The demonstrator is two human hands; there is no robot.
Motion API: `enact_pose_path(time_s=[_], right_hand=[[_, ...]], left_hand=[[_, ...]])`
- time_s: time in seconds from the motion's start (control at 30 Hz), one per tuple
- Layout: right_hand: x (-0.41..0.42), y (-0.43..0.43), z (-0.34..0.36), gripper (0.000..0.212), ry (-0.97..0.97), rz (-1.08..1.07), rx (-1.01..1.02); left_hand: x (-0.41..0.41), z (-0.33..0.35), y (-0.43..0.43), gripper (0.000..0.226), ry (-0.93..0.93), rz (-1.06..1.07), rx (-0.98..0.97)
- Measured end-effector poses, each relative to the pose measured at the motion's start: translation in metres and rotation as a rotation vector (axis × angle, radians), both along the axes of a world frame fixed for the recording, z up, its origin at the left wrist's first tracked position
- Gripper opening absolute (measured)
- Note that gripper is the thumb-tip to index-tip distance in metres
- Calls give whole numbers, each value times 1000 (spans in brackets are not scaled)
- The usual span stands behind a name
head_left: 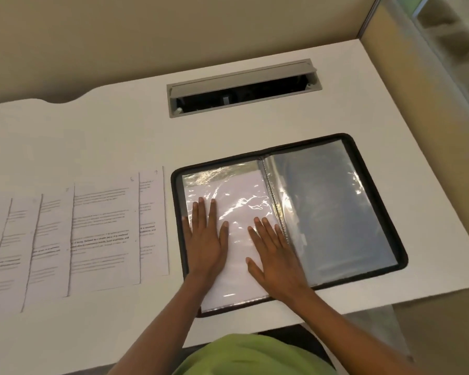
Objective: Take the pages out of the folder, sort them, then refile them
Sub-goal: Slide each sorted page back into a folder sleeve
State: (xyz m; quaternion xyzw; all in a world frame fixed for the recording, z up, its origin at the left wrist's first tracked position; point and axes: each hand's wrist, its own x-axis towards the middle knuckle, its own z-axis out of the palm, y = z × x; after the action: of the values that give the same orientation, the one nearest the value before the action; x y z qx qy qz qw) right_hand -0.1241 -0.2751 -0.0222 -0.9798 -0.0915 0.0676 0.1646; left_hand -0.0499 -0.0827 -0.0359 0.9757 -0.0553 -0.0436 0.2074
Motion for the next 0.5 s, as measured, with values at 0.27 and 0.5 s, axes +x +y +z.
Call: enact_pose_path(time_s=[0.27, 0.5], right_hand=[[13, 83, 2, 77, -2, -115, 14], [46, 207, 11, 71, -4, -126, 138]], left_hand=[[2, 15, 76, 66, -12, -96, -89], [16, 17, 198, 67, -70, 21, -92]])
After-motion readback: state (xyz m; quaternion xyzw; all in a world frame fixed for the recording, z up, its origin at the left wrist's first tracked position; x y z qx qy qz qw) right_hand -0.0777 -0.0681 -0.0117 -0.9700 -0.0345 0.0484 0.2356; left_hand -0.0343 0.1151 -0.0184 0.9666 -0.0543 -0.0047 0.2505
